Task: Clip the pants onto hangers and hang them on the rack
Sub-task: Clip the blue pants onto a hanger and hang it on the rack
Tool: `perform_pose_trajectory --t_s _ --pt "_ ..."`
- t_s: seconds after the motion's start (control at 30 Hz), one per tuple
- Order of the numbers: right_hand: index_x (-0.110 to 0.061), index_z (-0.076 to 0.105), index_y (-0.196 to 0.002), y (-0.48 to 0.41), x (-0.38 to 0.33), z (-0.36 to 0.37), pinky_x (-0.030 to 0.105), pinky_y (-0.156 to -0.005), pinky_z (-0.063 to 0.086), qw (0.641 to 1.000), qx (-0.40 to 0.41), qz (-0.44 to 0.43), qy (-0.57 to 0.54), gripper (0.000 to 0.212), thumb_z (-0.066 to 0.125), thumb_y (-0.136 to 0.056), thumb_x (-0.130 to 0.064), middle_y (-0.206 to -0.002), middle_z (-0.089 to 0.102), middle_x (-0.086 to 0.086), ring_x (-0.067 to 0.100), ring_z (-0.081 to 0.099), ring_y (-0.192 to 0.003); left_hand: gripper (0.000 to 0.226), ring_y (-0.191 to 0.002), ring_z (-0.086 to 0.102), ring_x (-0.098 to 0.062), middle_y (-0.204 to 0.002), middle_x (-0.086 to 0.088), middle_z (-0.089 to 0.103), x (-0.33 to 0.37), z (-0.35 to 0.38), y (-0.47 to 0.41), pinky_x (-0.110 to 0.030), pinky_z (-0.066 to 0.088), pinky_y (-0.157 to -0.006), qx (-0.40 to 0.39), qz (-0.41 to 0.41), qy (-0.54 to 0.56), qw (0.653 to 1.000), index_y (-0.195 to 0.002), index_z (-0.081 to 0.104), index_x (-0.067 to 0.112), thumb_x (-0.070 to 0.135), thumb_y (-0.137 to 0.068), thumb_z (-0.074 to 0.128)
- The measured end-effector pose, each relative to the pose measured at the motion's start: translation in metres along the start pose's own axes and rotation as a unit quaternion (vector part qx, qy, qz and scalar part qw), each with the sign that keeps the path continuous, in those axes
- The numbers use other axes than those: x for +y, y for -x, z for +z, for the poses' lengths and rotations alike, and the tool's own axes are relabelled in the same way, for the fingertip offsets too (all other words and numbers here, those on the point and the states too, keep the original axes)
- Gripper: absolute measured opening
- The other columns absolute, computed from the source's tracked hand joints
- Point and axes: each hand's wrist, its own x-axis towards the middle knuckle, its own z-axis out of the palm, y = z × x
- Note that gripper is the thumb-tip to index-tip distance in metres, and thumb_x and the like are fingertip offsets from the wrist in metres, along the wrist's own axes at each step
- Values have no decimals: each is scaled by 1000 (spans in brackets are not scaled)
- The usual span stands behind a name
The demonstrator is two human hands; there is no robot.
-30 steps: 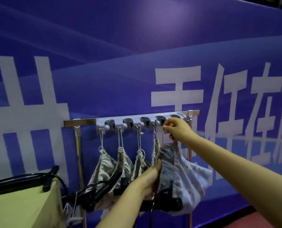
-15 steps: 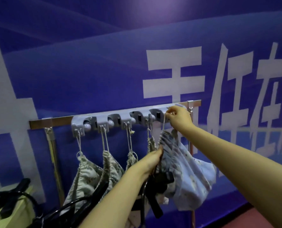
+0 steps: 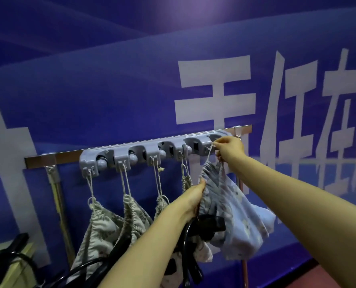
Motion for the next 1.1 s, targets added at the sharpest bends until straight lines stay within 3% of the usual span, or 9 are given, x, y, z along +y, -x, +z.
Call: perform_pose_trajectory --t_s 0.27,0.33,0.4,0.47,0.57,0.7,0.9,1.0,1.1 --pt "-8 61 -94 19 21 2 30 -64 53 999 0 -22 39 11 51 -96 -13 -81 62 8 18 65 -65 49 -103 67 -29 -111 -15 70 -17 -8 11 -40 51 -96 17 -8 -54 998 -115 65 6 44 -97 39" --pt "-7 62 -102 26 21 2 32 -68 54 996 -6 -37 84 15 51 -97 -15 -89 65 7 21 67 -79 42 -70 69 -18 -80 -7 73 -18 -12 22 -25 55 -67 24 1 -67 997 -95 67 9 39 -99 38" --pt "-7 61 -108 33 20 3 37 -79 53 986 -4 -55 155 20 52 -96 -19 -96 64 8 23 64 -89 40 -37 41 -7 -49 6 46 -17 -14 37 -17 33 -39 48 -1 -59 997 -70 52 18 39 -100 34" --pt "-8 60 -106 43 16 4 36 -77 49 971 19 -87 223 21 52 -96 -25 -99 63 8 23 60 -88 37 -42 31 -8 -53 6 38 -15 -19 52 -20 24 -42 64 0 -50 997 -71 46 23 42 -99 33" --pt "-12 58 -98 67 -4 14 39 -73 52 959 35 -154 235 18 51 -95 -28 -98 61 8 22 61 -83 38 -61 48 -12 -74 1 55 -11 -33 86 -22 37 -57 98 7 -60 993 -82 55 19 43 -99 32" --pt "-10 53 -80 129 -43 50 30 -63 35 955 -58 -207 205 23 48 -96 -27 -86 59 14 25 55 -73 45 -69 56 -16 -74 -3 66 -12 -63 160 -24 42 -62 121 18 -50 991 -83 59 12 42 -100 31" --pt "-3 59 -98 270 -82 129 30 -69 34 929 -262 -221 140 31 44 -99 -31 -89 59 7 23 54 -85 47 -66 63 -17 -71 -3 69 -37 -133 296 -23 47 -62 245 31 -37 968 -82 59 10 41 -101 29" --pt "-5 57 -102 351 -91 167 30 -71 35 911 -340 -207 108 31 43 -99 -33 -90 58 3 20 54 -86 42 -47 60 -12 -54 -1 66 -61 -169 381 -15 43 -44 333 40 -40 941 -77 56 9 32 -102 30" --pt "-8 57 -107 414 -88 200 27 -72 35 891 -398 -190 110 31 45 -98 -35 -95 58 2 20 56 -91 29 -55 55 -16 -66 -1 60 -90 -204 449 -23 41 -53 447 57 -159 879 -79 57 12 29 -98 43"
